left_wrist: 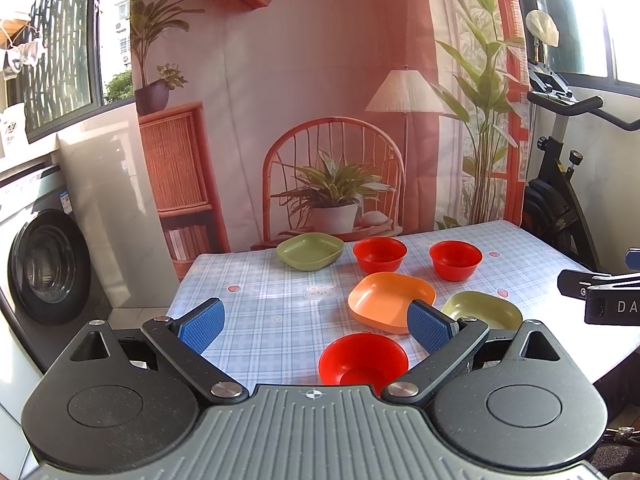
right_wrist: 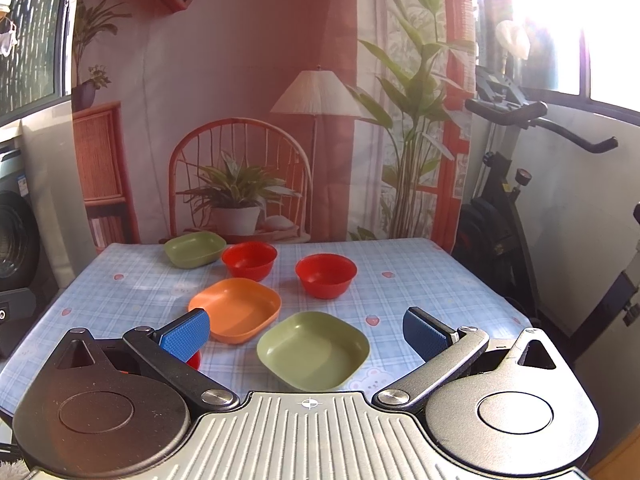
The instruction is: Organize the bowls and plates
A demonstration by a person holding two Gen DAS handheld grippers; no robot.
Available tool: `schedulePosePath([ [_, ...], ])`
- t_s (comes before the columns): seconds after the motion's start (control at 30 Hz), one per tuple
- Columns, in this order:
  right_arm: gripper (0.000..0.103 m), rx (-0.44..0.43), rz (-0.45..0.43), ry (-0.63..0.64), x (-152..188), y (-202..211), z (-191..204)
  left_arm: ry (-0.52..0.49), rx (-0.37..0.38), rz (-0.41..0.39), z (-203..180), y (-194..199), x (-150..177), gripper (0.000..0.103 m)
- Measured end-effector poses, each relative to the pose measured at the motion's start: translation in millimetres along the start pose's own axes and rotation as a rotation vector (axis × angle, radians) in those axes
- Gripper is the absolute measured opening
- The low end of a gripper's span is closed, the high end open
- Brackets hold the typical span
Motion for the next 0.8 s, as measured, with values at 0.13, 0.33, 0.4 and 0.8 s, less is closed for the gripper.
schedulePosePath([
  [0.13,0.103,0.001,0.002,-0.001,-2.2,0.3,0.1,0.004,0.000,0.000,0.4,0.3,0.5,0.099],
  [0.33,0.103,0.001,0.003,-0.002,-3.3,0.1,-0.4,0.005,-0.002,0.000,-0.3,0.8,-0.1,0.099],
  [0.4,0.103,0.001,0.003,-0.002,-3.5,0.1,-0.8,0.006,-0.001,0.000,-0.5,0.8,0.0,0.099],
  [0.8,0.103,0.001,0.004,-0.003,-3.9,-0.1,-1.1,0.005,-0.001,0.000,-0.4,0.8,0.1,0.099],
])
Point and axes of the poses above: each gripper's, at about its wrist camera, not at the fingertips, and y roughly against the way its jaws point, z to its left, x to its underside, the point moved 9 cm from there along -y, roughly the way its jaws point, and after that the axes turned 9 degrees about -y, right-handed, at the moved point
